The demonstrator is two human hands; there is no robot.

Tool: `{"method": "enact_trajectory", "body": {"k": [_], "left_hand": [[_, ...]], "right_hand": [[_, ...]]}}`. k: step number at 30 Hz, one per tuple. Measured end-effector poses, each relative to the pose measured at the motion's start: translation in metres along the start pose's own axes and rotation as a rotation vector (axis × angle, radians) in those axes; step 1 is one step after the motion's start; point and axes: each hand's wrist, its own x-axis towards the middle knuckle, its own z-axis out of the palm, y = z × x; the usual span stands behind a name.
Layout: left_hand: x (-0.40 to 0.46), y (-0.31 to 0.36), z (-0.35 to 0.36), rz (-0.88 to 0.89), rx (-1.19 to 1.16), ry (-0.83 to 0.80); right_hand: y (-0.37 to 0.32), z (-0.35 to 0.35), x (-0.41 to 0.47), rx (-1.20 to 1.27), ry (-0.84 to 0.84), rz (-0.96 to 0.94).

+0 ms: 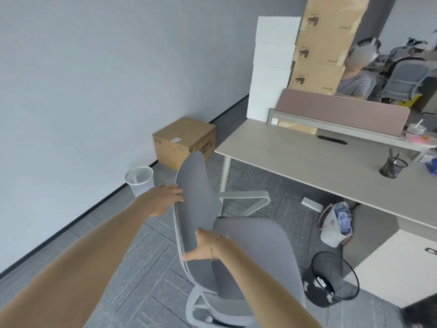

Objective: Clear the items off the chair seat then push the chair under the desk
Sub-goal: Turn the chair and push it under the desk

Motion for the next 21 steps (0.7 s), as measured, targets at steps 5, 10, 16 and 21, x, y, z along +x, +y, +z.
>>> {"method": "enact_trajectory", "body": {"k": [5, 10, 16, 21], "left_hand": [[0.008, 0.001, 0.001, 0.000, -0.020, 0.025], [0.014, -0.001, 0.001, 0.008, -0.009, 0.044], [0.012, -0.006, 0.002, 0.070, -0.021, 0.088], [0.007, -0.008, 0.012, 0.108, -0.021, 0.153]], "right_hand": [[-0.031, 0.004, 0.007, 0.089, 0.089, 0.019], [-0.051, 0.012, 0.024, 0.064, 0.251, 0.086], [-0.049, 0.011, 0.026, 0.082, 0.227, 0.162], [-0.043, 0.008, 0.020, -0.006, 0.045, 0.230]]}}
